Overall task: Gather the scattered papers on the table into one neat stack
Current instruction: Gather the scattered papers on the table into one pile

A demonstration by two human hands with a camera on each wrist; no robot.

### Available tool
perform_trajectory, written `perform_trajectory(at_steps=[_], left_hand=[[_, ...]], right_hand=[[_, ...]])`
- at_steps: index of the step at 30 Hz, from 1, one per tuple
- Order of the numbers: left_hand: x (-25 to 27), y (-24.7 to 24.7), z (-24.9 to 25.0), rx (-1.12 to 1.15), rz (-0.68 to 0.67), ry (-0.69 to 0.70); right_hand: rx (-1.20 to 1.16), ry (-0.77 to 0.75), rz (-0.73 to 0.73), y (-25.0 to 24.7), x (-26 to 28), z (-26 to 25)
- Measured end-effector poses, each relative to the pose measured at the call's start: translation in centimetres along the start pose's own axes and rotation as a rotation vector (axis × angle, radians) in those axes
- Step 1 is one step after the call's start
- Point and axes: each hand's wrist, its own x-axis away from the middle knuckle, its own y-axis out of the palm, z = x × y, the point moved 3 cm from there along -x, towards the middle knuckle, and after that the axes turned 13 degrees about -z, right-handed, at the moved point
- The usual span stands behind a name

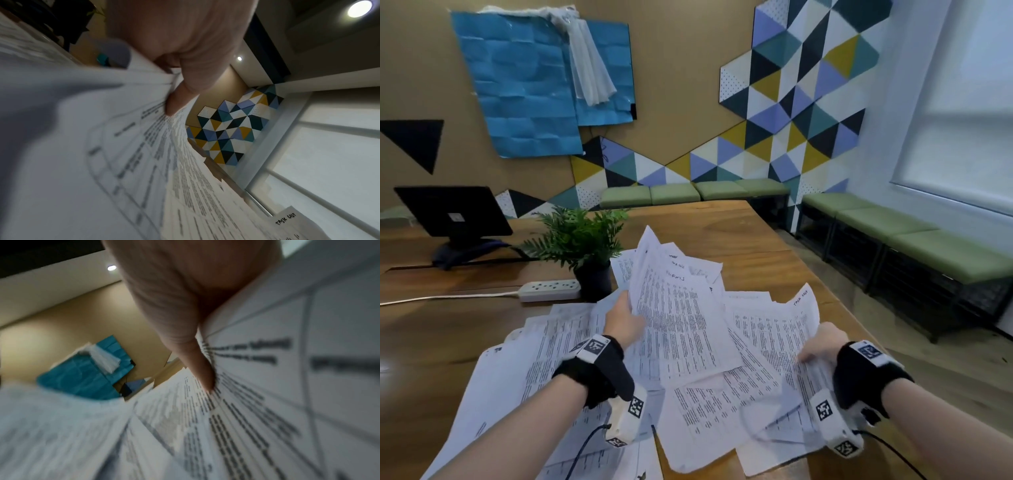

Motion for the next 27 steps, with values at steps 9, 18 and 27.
perform_trajectory(at_steps=[9,18,27], left_hand=[[0.1,-0.6,-0.7,0.166,-0.112,-0.112],[0.0,-0.3,-1.8,0.311,-0.172,-0.191],[0.1,0.3,-2.9,0.522,-0.248,-0.233]], right_hand=[[-0.333,-0.65,0.291,-10.9,8.1,-6.5],[-0.793,-0.59,-0.084,-6.5,4.1,-11.5],[0.03,-0.368,-0.208,4.4,-0.9,-9.7]])
